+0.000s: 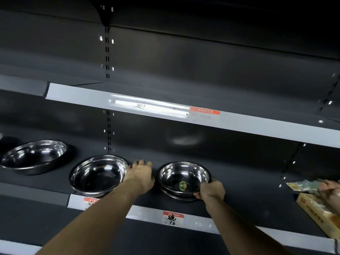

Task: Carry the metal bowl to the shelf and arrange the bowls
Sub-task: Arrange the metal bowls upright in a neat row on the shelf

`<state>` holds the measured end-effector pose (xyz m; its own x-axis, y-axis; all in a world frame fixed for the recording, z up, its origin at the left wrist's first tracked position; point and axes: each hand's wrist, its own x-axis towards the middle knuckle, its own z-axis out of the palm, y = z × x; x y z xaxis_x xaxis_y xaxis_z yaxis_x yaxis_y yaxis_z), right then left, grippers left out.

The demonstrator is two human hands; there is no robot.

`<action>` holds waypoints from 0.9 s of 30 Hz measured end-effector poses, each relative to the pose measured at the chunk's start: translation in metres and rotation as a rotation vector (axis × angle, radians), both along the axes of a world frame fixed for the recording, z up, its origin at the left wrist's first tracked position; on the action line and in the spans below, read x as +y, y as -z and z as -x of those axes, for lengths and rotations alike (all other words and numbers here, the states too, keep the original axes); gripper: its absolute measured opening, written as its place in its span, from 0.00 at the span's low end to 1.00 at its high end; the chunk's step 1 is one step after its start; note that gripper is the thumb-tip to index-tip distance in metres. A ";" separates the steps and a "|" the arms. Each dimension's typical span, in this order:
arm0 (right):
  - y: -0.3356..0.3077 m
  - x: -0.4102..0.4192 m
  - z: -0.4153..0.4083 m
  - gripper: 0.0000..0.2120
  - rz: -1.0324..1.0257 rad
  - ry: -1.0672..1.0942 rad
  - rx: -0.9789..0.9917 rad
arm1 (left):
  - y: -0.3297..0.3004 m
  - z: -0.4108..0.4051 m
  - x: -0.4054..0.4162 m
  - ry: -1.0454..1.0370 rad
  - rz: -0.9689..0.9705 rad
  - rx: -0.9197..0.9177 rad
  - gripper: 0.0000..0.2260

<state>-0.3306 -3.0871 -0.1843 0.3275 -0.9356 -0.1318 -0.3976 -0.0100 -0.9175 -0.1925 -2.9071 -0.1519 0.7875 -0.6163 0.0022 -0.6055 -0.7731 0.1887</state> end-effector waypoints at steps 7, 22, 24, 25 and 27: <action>0.005 0.000 0.004 0.08 -0.024 -0.059 0.031 | 0.003 0.006 -0.001 0.036 0.006 0.014 0.27; 0.015 0.018 0.021 0.10 0.188 -0.077 0.140 | 0.017 0.011 0.014 0.090 0.011 0.029 0.25; 0.018 0.022 0.023 0.09 0.186 -0.057 0.156 | 0.020 0.010 0.017 0.101 0.016 0.035 0.25; 0.020 0.024 0.024 0.09 0.182 -0.049 0.163 | 0.022 0.010 0.019 0.107 0.018 0.039 0.25; 0.023 0.028 0.026 0.10 0.186 -0.035 0.170 | 0.025 0.008 0.022 0.117 0.024 0.040 0.24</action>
<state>-0.3564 -3.0586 -0.2077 0.3479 -0.9374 -0.0141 -0.5427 -0.1891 -0.8184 -0.2007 -2.8852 -0.1774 0.7102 -0.7039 -0.0121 -0.6827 -0.6929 0.2322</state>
